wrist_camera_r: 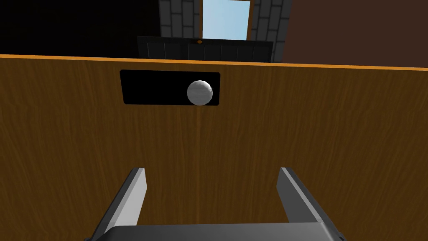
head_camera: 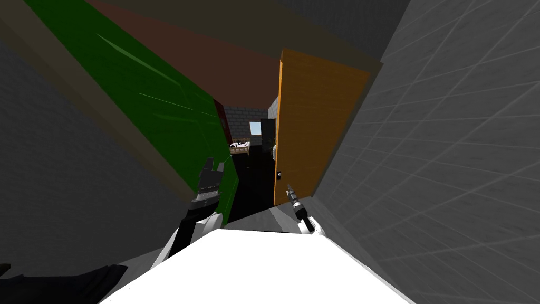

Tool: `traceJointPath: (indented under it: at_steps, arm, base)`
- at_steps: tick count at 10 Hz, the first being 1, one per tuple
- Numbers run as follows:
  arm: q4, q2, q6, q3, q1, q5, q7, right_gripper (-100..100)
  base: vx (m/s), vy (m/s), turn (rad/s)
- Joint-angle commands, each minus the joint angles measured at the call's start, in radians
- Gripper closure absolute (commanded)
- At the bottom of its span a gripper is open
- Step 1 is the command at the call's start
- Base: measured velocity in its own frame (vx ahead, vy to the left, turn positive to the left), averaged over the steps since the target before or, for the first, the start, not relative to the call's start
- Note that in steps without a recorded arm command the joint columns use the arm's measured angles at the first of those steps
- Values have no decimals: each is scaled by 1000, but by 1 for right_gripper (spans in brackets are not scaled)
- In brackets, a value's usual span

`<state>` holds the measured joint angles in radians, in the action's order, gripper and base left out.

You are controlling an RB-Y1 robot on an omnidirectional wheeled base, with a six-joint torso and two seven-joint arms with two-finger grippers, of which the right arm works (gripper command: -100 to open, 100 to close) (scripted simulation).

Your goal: Push the door open

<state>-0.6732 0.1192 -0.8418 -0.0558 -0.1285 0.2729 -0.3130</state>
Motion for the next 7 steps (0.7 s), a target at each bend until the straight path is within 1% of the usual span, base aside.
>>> traceJointPath:
  at_steps: [1,3,5,7]
  arm:
    - [3,-3,-2,3,0,-2,5,-100]
    - [7,-6,-3,5,0,-5,11,-100]
    - [11,-9,-5,9,0,-8,18,-100]
    - [17,-15,-9,14,1,-13,28,-100]
  base:
    - [121,14,26]
    - [175,37,27]
    - [168,64,23]
    - [191,30,35]
